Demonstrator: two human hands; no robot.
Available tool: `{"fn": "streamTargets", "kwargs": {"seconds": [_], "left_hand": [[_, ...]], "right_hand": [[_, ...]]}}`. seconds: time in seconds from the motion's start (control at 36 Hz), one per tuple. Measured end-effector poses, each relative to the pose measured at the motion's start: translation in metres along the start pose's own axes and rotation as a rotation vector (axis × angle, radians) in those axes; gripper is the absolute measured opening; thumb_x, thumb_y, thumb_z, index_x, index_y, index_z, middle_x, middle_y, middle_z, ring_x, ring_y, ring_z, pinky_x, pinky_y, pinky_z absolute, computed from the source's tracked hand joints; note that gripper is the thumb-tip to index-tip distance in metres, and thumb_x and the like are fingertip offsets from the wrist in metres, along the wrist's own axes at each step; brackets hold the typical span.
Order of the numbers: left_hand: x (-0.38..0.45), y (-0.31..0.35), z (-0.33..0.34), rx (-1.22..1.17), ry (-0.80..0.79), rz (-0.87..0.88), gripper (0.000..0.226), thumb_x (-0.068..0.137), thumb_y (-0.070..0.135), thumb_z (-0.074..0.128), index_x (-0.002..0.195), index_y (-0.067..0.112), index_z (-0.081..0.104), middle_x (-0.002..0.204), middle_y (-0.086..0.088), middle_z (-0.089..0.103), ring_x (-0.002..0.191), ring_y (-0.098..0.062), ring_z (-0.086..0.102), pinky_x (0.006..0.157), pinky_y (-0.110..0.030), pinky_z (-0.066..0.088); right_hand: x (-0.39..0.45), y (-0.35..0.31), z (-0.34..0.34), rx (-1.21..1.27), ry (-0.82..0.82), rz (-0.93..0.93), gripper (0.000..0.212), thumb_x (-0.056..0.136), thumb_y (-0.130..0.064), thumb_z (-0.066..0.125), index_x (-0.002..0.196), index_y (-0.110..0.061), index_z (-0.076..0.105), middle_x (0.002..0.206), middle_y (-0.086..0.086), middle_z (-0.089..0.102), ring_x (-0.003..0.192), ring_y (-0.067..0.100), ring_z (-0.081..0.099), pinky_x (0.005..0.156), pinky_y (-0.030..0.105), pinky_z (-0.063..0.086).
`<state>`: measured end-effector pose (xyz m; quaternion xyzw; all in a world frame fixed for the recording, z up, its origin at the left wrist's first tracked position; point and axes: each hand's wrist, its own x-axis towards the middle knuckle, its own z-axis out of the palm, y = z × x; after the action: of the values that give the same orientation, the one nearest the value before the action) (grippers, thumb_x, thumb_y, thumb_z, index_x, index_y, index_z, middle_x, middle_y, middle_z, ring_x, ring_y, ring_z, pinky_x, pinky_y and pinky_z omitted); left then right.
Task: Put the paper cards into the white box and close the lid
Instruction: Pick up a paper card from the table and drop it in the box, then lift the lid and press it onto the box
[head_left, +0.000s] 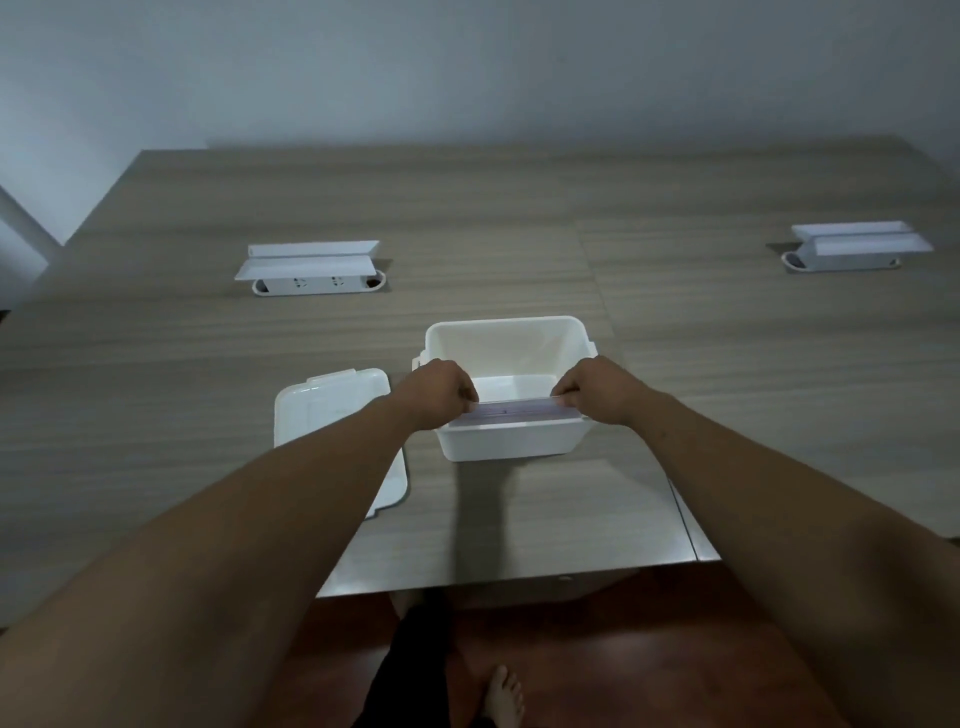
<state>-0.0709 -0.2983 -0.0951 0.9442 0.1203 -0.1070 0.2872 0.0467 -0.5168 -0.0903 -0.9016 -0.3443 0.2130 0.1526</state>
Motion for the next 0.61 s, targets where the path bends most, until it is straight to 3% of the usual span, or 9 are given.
{"fn": "streamTargets", "kwargs": {"seconds": [0.08, 0.25, 0.33, 0.42, 0.5, 0.61], "left_hand": [[-0.005, -0.001, -0.001, 0.026, 0.021, 0.017, 0.020, 0.085, 0.017, 0.063, 0.097, 0.013, 0.078, 0.104, -0.002, 0.076, 0.102, -0.019, 0.067, 0.090, -0.030, 0.052], [-0.018, -0.017, -0.016, -0.009, 0.237, -0.019, 0.026, 0.089, 0.027, 0.058, 0.103, 0.014, 0.076, 0.109, -0.005, 0.075, 0.102, -0.024, 0.067, 0.091, -0.032, 0.049], [-0.025, -0.032, -0.031, -0.001, 0.293, -0.073, 0.026, 0.089, 0.025, 0.057, 0.099, 0.010, 0.076, 0.107, -0.011, 0.074, 0.100, -0.029, 0.067, 0.088, -0.034, 0.051], [-0.033, -0.052, -0.045, -0.018, 0.339, -0.139, 0.026, 0.088, 0.021, 0.055, 0.096, 0.007, 0.076, 0.105, -0.015, 0.074, 0.100, -0.032, 0.067, 0.089, -0.036, 0.052], [-0.045, -0.080, -0.054, -0.023, 0.361, -0.228, 0.027, 0.087, 0.021, 0.052, 0.095, 0.011, 0.075, 0.105, -0.013, 0.074, 0.100, -0.033, 0.066, 0.088, -0.036, 0.052], [-0.065, -0.123, -0.056, 0.019, 0.359, -0.364, 0.027, 0.084, 0.021, 0.047, 0.078, 0.006, 0.069, 0.091, -0.016, 0.072, 0.090, -0.036, 0.066, 0.077, -0.036, 0.052]], "right_hand": [[0.001, -0.003, 0.001, -0.036, 0.008, 0.001, 0.020, 0.084, -0.014, 0.059, 0.091, -0.002, 0.074, 0.102, 0.012, 0.075, 0.095, 0.026, 0.068, 0.086, 0.036, 0.054], [0.006, -0.029, -0.005, -0.026, 0.167, -0.066, 0.026, 0.092, -0.017, 0.054, 0.109, -0.008, 0.071, 0.120, 0.005, 0.070, 0.114, 0.022, 0.061, 0.098, 0.030, 0.045], [0.015, -0.052, -0.008, 0.036, 0.255, -0.095, 0.026, 0.091, -0.013, 0.053, 0.109, -0.007, 0.071, 0.116, 0.009, 0.072, 0.109, 0.022, 0.064, 0.099, 0.029, 0.046], [0.028, -0.079, -0.006, 0.166, 0.325, -0.069, 0.024, 0.087, -0.014, 0.056, 0.104, -0.011, 0.073, 0.107, 0.008, 0.074, 0.100, 0.021, 0.067, 0.096, 0.036, 0.051], [0.040, -0.111, 0.005, 0.198, 0.302, -0.106, 0.024, 0.087, -0.013, 0.055, 0.104, -0.011, 0.073, 0.107, 0.008, 0.074, 0.100, 0.021, 0.066, 0.095, 0.034, 0.051], [0.058, -0.152, 0.031, 0.200, 0.241, -0.125, 0.026, 0.086, -0.011, 0.054, 0.105, -0.010, 0.072, 0.113, 0.008, 0.072, 0.108, 0.021, 0.064, 0.098, 0.030, 0.048]]}}
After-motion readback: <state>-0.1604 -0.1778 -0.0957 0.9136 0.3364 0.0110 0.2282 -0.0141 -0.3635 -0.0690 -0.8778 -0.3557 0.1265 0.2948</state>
